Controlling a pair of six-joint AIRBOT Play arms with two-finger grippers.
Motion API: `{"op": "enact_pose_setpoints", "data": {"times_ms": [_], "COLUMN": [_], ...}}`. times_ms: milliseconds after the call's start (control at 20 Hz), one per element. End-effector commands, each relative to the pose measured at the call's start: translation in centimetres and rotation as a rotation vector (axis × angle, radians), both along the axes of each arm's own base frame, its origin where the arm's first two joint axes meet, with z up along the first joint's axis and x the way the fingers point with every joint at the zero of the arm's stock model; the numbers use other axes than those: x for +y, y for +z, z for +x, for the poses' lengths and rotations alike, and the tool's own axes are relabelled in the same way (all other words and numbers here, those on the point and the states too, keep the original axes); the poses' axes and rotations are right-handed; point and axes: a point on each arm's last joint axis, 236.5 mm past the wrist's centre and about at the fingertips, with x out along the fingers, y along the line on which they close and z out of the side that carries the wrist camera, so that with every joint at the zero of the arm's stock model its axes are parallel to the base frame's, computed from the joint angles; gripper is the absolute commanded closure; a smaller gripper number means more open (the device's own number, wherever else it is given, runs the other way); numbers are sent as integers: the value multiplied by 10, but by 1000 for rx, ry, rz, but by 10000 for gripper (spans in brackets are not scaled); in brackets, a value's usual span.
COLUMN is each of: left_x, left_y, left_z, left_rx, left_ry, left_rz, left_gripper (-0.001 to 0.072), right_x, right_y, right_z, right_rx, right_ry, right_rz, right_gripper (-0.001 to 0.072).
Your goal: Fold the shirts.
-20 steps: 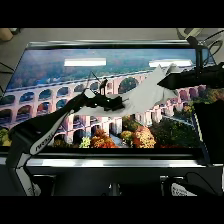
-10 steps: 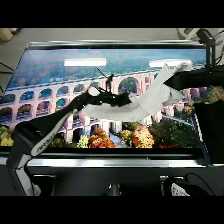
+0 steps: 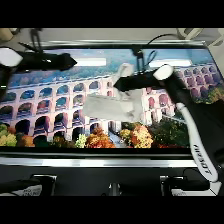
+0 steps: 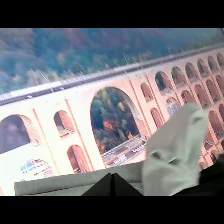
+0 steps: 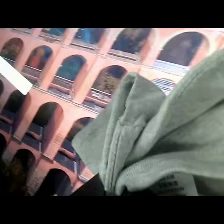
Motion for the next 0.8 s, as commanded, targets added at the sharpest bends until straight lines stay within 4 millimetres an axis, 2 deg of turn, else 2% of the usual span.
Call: {"op": "enact_pose_setpoints", "data": {"times_ms": [0,50,100,150,200,300,400,500,650,700,750], "left_x": [36,34,32,31,30,33,39,43,45,45,45], "left_y": [63,69,73,74,73,67,59,52,50,50,49], "left_z": [-35,-42,-48,-50,-52,-50,-48,-47,-46,-46,-46], "left_rx": [-123,-133,-140,-139,-144,-139,-127,-116,-128,-127,-125], "left_ry": [46,39,29,23,9,12,23,28,21,21,20], "left_rz": [34,34,36,39,53,75,101,125,153,154,154], "left_gripper": [676,675,675,676,676,676,675,675,675,675,675], "right_x": [87,100,107,110,108,89,42,-26,-155,-189,-206], "right_y": [-63,-80,-93,-102,-103,-96,-89,-88,-100,-110,-123], "right_z": [-10,-18,-23,-28,-34,-38,-37,-32,-25,-29,-36], "right_rx": [113,167,207,236,230,220,223,244,318,381,448], "right_ry": [-18,-13,-10,4,42,112,160,143,13,-39,-92], "right_rz": [94,109,116,116,103,78,-6,-143,-408,-463,-464], "right_gripper": [686,660,481,189,58,60,60,60,60,60,61]}}
